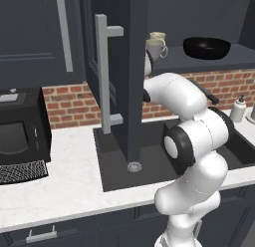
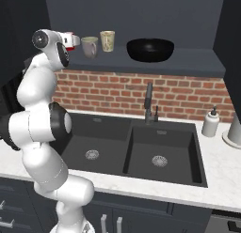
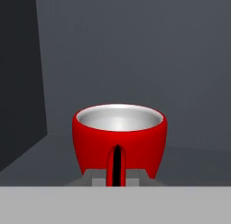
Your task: Gather all objects into one cabinet and sort the glasses and bowls to opposite sides.
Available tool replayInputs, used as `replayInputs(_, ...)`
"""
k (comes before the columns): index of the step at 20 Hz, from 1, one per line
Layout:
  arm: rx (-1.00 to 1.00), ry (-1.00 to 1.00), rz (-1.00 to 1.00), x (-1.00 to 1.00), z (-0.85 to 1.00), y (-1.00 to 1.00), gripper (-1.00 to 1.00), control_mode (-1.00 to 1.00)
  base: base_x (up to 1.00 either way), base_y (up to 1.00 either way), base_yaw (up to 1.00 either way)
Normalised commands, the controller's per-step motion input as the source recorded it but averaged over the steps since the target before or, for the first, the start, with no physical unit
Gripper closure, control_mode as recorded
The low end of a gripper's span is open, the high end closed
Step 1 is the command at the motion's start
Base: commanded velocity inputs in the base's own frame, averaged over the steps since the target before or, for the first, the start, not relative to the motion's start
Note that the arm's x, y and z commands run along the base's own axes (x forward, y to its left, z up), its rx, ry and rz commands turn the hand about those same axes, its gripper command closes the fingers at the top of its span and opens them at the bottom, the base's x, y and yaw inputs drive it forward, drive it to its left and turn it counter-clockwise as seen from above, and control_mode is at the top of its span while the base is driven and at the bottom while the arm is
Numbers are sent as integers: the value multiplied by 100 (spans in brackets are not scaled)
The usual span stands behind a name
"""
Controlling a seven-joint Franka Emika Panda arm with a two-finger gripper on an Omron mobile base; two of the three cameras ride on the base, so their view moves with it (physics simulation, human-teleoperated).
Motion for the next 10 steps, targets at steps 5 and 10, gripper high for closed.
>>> replayInputs(5, 0, 0, 0, 0, 0, 0, 100, -100, 0, 0, 0)
replayInputs(10, 0, 0, 0, 0, 0, 0, 100, -100, 0, 0, 0)
